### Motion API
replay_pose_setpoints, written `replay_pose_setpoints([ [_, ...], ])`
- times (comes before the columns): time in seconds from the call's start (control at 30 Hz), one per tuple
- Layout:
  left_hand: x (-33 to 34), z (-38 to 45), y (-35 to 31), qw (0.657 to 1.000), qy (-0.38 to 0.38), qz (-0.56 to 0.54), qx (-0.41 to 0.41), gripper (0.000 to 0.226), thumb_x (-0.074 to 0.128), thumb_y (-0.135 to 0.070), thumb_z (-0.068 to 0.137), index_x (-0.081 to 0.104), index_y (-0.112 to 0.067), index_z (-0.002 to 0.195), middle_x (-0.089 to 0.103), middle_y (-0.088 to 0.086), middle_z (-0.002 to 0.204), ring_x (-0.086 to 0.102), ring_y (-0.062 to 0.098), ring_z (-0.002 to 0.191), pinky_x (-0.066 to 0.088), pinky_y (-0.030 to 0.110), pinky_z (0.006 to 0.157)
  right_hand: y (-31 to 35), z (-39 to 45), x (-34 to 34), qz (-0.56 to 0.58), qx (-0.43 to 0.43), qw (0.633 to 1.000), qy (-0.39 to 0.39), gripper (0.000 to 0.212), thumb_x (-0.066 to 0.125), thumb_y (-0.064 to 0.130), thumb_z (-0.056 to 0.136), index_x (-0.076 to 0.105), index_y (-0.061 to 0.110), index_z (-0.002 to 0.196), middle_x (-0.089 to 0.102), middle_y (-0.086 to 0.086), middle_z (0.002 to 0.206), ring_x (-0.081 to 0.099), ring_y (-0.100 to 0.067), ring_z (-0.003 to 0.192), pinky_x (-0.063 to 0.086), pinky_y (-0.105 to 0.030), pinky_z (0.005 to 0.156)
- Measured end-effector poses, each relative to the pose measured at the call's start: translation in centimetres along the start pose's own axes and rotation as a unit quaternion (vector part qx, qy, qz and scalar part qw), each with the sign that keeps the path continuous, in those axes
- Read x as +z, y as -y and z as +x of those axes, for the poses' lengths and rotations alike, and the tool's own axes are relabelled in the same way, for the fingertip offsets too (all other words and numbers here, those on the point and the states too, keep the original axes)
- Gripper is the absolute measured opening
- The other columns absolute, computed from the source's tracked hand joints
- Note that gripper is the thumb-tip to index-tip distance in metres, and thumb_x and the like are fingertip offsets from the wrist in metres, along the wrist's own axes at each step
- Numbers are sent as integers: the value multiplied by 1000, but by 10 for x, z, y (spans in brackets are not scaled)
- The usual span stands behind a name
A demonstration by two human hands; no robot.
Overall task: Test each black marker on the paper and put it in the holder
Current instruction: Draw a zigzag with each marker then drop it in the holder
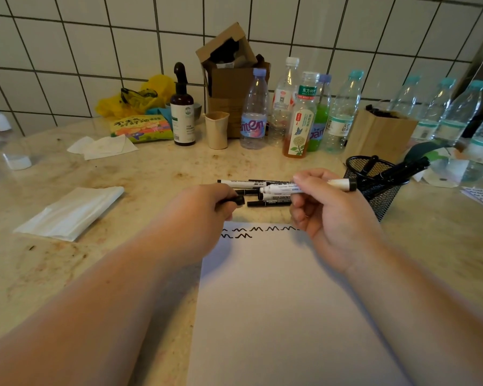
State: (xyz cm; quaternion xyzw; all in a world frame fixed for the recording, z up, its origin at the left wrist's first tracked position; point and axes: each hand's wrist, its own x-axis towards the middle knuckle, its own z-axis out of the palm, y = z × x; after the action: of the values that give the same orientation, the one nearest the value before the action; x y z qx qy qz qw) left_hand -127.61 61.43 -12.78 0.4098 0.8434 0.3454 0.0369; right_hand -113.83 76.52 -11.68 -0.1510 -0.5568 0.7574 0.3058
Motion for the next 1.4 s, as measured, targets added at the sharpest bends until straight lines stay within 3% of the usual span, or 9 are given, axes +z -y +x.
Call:
replay_pose_setpoints([
  [0.17,1,1,1,1000,-6,-9,16,21,50,-26,100,65,-41,103,67,-17,83,56,1,59,34,13,48,-2,1,-4,19,28,999,-4,36,56,22,98,80,15,72,62,-6,58,55,-15,50,47,-26,49],
  [0.4,0,-1,1,999,-7,-8,34,22,51,-31,99,64,-47,108,66,-15,81,60,5,66,41,20,54,-3,-1,-2,-17,13,1000,4,21,63,15,93,74,15,74,67,-10,62,59,-17,51,50,-25,47],
  [0.63,-2,-4,-3,998,-11,-11,67,14,54,-37,97,66,-38,91,64,-7,71,56,5,67,42,27,51,-3,-2,0,-34,18,999,34,25,69,13,94,75,19,70,73,-15,68,63,-17,50,51,-24,47],
  [0.73,-4,-7,-7,996,-22,-2,87,15,54,-34,98,68,-33,92,59,-11,67,53,-1,68,33,18,47,-3,-2,0,-13,25,998,47,26,71,17,91,77,19,65,73,-15,68,64,-17,51,53,-25,49],
  [0.8,-4,-9,-9,996,-26,-8,88,17,54,-31,98,69,-31,92,56,-13,62,50,-7,63,36,14,51,-2,-3,1,6,32,998,60,19,73,23,82,78,19,64,73,-15,67,65,-18,52,54,-26,51],
  [0.9,-8,-10,-10,997,-10,-40,72,22,53,-28,98,68,-31,84,56,-26,59,48,-3,54,37,11,50,-3,-4,0,19,27,996,80,15,72,23,79,78,17,67,72,-15,67,65,-19,55,55,-27,54],
  [1.1,-14,-10,-10,996,-3,-49,79,27,51,-30,99,64,-29,75,52,-14,53,44,4,48,37,15,47,-7,-5,0,44,14,994,102,13,72,18,80,70,5,81,72,-17,70,66,-20,59,57,-28,58],
  [1.3,-15,-11,-9,995,2,-53,84,26,52,-29,99,66,-29,77,55,-21,59,47,0,50,39,10,49,-6,-5,-1,13,-6,994,110,13,71,17,86,74,13,74,73,-18,71,66,-21,59,56,-30,58],
  [1.4,-13,-10,-8,994,17,-76,72,27,51,-29,99,67,-30,76,52,-17,53,43,3,44,35,13,42,-5,-5,-1,0,-15,994,111,15,69,17,86,75,15,73,73,-16,70,66,-21,59,55,-29,57],
])
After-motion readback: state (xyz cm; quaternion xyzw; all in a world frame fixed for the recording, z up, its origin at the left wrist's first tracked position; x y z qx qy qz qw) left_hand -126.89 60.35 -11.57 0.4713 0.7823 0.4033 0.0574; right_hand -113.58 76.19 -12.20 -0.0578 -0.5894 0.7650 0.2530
